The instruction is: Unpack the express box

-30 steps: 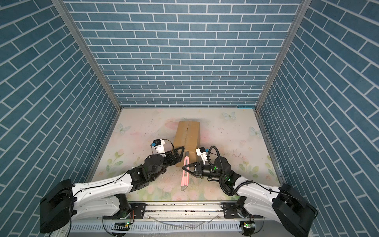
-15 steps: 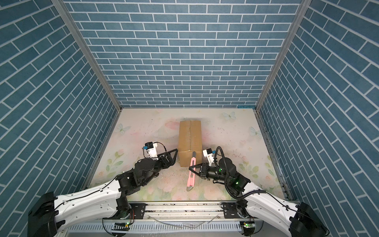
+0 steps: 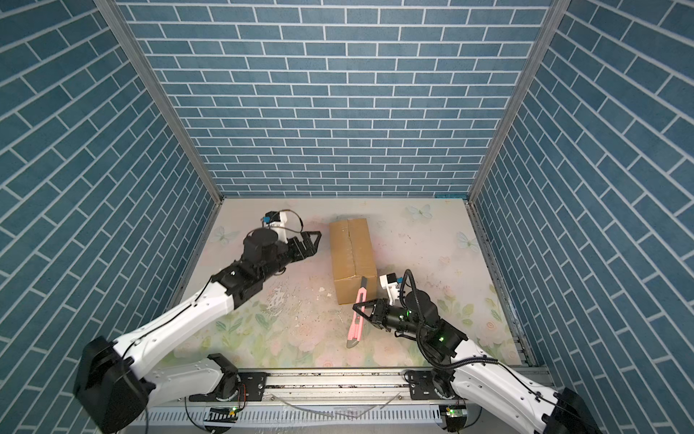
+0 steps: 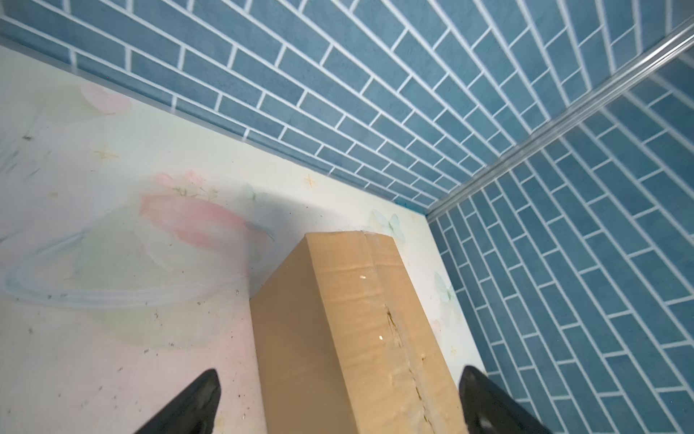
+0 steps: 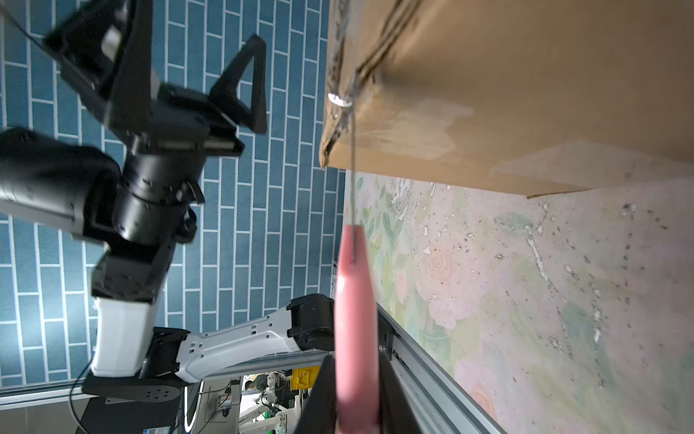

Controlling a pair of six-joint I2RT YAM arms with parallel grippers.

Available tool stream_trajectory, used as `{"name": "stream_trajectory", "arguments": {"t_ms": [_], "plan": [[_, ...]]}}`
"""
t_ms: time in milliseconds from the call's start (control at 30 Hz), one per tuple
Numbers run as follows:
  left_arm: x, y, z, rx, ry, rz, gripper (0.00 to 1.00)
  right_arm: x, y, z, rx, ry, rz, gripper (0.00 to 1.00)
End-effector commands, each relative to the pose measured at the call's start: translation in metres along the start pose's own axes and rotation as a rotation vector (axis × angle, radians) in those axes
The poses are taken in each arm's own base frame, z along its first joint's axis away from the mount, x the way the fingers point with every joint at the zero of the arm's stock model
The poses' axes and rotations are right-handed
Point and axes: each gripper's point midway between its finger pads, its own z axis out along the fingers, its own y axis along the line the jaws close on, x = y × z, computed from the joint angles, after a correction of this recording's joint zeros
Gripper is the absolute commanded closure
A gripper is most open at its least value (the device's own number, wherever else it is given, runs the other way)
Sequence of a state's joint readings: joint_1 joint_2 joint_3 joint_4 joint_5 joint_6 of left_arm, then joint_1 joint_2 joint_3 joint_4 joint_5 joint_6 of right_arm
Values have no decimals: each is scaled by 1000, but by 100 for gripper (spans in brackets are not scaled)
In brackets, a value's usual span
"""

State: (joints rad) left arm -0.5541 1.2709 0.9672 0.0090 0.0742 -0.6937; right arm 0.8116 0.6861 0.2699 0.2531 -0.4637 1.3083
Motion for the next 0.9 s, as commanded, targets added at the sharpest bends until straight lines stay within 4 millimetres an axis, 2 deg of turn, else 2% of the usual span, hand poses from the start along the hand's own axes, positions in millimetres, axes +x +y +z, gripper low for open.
{"name": "stream_trajectory", "arguments": {"t_ms": [0, 233, 367, 467, 633, 700, 867], "plan": [[14, -12, 32, 136, 255, 105, 0, -7, 8, -3, -20, -32, -31, 100], [-8, -18, 117, 231, 441, 228, 0, -13, 5, -3, -14, -42, -18, 100], [-5, -19, 154, 266, 533, 282, 0, -14, 2, -3, -9, -41, -5, 100], [0, -13, 170, 247, 580, 325, 0, -15, 1, -3, -5, -44, 2, 100], [3, -9, 181, 234, 588, 370, 0, -18, 5, -6, 4, -53, -9, 100], [6, -9, 184, 244, 587, 366, 0, -19, 8, -10, 23, -59, -29, 100], [26, -12, 180, 261, 623, 356, 1, -19, 13, -32, 136, -65, -83, 100]]}}
